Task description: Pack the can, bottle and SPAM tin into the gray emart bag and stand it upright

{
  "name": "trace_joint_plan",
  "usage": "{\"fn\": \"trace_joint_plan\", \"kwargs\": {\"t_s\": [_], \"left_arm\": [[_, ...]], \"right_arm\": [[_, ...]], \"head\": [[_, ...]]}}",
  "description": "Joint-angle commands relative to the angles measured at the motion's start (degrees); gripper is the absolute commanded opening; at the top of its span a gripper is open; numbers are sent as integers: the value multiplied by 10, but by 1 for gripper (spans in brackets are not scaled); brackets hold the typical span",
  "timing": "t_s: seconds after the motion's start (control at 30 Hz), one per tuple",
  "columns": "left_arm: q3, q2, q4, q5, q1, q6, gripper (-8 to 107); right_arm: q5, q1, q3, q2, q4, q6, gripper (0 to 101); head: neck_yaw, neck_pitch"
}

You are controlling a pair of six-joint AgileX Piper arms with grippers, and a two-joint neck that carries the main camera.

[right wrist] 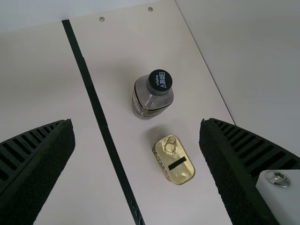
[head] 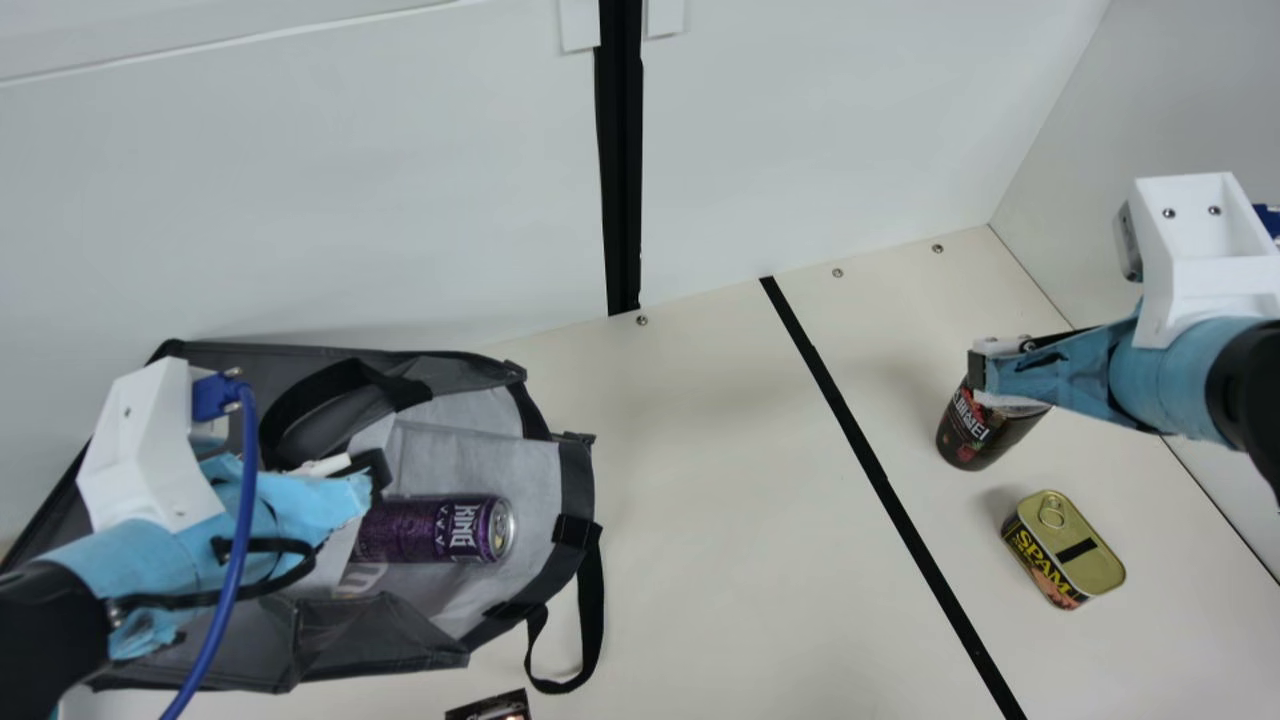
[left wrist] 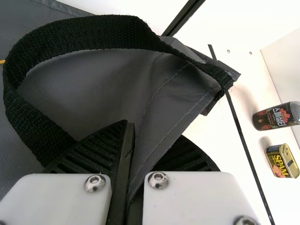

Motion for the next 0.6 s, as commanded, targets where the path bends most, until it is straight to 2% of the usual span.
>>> {"fn": "trace_joint_plan", "kwargs": {"t_s": [0.0,0.57], "left_arm": [[0,0,0,0,0,0,-8],[0,0,0,0,0,0,-8]], "right_arm": [[0,-10,-5,7,8,-10,95],[-11,-90,-33,77,68,-92,95]], "head": [[0,-13],[0,-13]]}}
